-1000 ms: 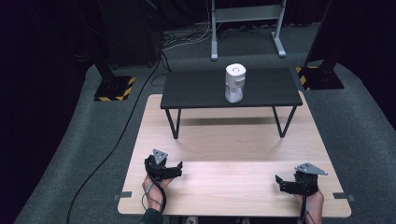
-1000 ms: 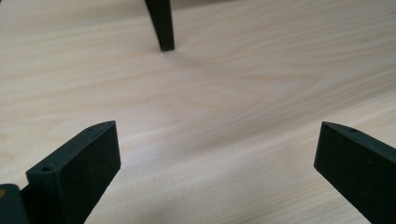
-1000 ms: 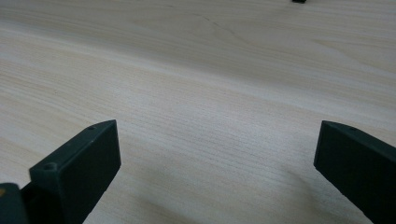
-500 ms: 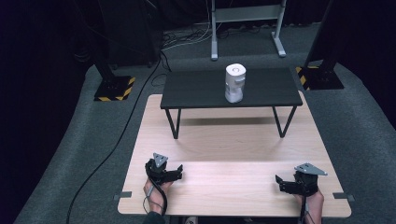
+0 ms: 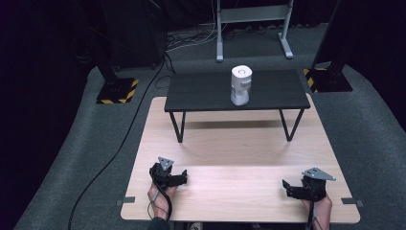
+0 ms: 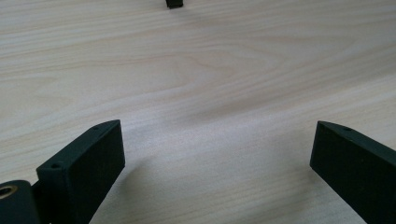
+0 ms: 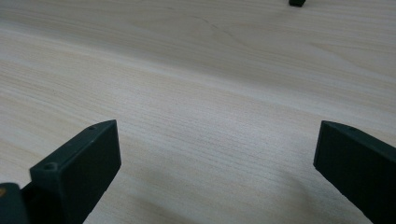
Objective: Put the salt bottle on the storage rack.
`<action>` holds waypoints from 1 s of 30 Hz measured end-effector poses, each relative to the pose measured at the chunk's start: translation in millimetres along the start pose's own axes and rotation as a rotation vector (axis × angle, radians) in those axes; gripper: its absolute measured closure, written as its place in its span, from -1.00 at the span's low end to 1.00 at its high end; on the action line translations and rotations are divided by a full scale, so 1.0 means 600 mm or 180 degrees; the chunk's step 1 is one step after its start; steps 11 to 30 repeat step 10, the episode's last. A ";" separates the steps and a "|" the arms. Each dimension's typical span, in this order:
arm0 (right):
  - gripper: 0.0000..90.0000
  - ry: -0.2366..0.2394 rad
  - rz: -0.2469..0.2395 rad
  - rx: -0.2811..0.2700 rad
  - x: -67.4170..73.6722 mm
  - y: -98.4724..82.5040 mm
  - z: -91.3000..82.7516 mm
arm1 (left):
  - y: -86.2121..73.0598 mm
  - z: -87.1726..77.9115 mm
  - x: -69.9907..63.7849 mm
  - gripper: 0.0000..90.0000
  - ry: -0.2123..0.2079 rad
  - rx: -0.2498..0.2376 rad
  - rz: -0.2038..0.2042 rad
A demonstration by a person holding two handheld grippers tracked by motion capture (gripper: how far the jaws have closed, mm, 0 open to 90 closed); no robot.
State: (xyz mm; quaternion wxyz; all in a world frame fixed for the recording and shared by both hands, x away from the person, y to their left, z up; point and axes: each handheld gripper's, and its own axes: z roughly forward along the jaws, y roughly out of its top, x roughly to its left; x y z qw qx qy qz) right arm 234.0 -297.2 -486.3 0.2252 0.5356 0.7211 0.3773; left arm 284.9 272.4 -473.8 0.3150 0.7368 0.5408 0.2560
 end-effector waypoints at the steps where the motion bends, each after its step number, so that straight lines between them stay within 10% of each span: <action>1: -1.00 0.0000 -0.0005 -0.0003 0.000 0.000 0.000 | 0.002 0.001 -0.003 -0.94 0.0015 0.0026 0.0045; 30: -1.00 0.0004 -0.0020 0.0009 0.000 0.001 0.001 | 0.006 0.003 -0.002 -0.94 -0.0038 0.0065 0.0104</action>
